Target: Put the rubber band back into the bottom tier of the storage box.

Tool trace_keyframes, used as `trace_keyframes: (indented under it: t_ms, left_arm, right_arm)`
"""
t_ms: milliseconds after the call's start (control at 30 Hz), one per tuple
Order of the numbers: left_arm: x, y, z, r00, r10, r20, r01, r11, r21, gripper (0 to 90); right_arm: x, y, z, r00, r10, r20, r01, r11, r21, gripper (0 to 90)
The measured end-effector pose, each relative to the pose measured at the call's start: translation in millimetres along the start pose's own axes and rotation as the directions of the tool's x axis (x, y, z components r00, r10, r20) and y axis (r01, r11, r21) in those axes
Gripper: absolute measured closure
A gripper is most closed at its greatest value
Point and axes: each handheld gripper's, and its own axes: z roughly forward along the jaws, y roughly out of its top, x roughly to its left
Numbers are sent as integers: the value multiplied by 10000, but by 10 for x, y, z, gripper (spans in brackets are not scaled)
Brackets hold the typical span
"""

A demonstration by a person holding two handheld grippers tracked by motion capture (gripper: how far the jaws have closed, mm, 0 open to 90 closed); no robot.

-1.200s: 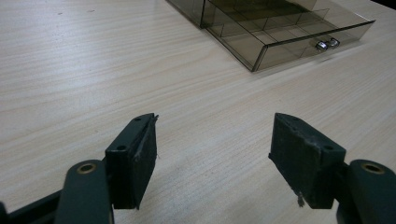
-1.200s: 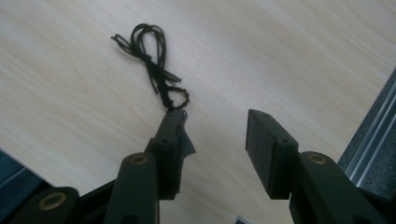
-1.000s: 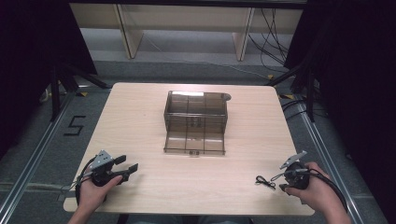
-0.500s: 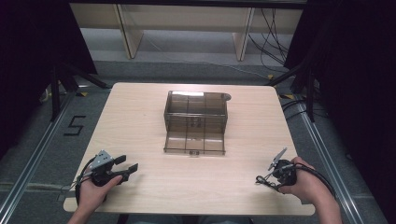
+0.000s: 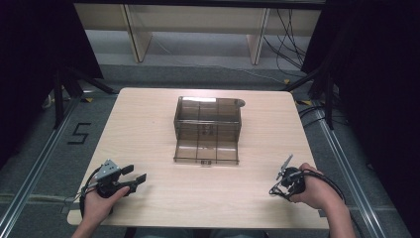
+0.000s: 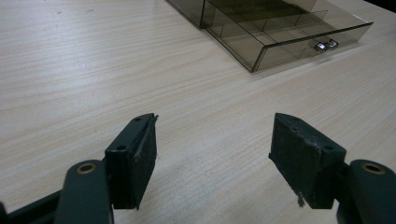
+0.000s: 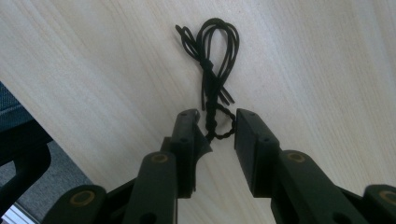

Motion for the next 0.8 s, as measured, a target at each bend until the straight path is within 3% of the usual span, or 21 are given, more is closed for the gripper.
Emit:
trace_keyframes:
  t_ms: [100, 167, 267, 333, 500, 600, 633, 800]
  left_arm:
    - [-1, 0, -1, 10000, 0, -22, 0, 10000, 7, 312]
    - [-1, 0, -1, 10000, -29, -23, 29, 10000, -5, 311]
    - [0, -2, 3, 10000, -76, 10, 76, 10000, -50, 312]
    - [-3, -1, 0, 10000, -82, -30, 82, 10000, -10, 312]
    - [6, -2, 1, 9999, -95, 73, 96, 9999, -66, 311]
    - [5, -2, 2, 9999, -90, 68, 91, 9999, -59, 311]
    - [5, -2, 2, 9999, -84, 66, 84, 9999, -54, 311]
    - [7, -2, 1, 9999, -94, 73, 95, 9999, -64, 312]
  right_arm:
    - [8, 42, 11, 10000, 80, -57, -79, 9999, 130, 714]
    - [-5, 64, 21, 9997, -175, -148, 177, 9998, 101, 717]
    - [6, 96, 33, 9999, -73, -130, 75, 9998, 181, 722]
    - [-6, 122, 38, 9993, -293, -250, 296, 9995, 124, 723]
    - [-2, 153, 67, 9996, -30, -273, 37, 9997, 241, 726]
    - [-13, 169, 91, 9989, -267, -373, 278, 9992, 280, 726]
    - [0, 165, 92, 9994, 8, -349, 5, 9993, 377, 729]
    - [-23, 176, 108, 9982, -227, -559, 238, 9995, 194, 755]
